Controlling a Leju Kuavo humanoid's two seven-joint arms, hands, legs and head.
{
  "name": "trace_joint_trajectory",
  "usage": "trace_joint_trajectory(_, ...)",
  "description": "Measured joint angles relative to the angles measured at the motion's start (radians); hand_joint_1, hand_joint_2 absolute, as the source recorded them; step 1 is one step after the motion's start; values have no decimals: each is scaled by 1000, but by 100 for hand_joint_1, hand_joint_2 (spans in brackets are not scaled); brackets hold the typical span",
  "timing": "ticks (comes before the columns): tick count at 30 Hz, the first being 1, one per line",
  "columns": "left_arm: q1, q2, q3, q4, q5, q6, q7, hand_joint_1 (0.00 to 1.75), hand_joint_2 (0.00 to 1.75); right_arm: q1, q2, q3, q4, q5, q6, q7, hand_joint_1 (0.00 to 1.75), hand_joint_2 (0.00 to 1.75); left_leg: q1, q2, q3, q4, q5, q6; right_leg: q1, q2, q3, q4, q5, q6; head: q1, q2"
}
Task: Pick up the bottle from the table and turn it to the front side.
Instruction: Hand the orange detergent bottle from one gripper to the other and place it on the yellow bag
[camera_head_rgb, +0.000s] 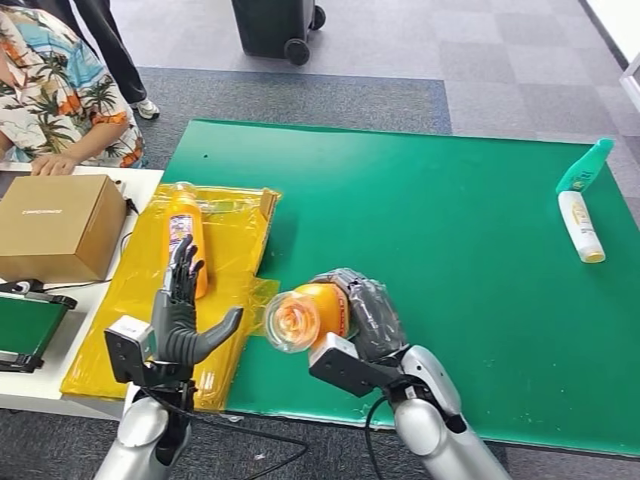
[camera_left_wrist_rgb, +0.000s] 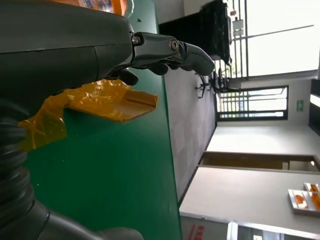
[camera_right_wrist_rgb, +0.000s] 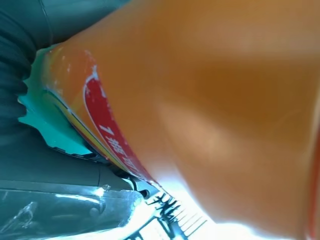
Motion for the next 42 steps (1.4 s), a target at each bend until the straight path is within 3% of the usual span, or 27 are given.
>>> trace_joint_trajectory(6,-46,21,-56,-6,22,-112,63,0,175,-39,0,54,50,137,-18,0,175,175,0,0,0,0,0,0,0,0,0,0,0,0,0,0)
trace_joint_trajectory(12,-77,43,-73,-12,62,-170,99,0,175,-73,0,79,88,186,-27,-2,175,175,0,0,0,0,0,0,0,0,0,0,0,0,0,0)
trace_joint_trajectory(20,-81,66,-73,-25,83,-180,111,0,175,-136,3,90,119,184,-29,4,175,175,0,0,0,0,0,0,0,0,0,0,0,0,0,0)
trace_joint_trajectory(31,-74,95,-85,-26,14,-232,98,0,175,-265,46,101,178,153,43,28,175,175,0,0,0,0,0,0,0,0,0,0,0,0,0,0)
trace_joint_trajectory(42,-75,109,-84,-26,-9,-231,89,0,175,-288,66,140,230,121,132,23,175,175,0,0,0,0,0,0,0,0,0,0,0,0,0,0)
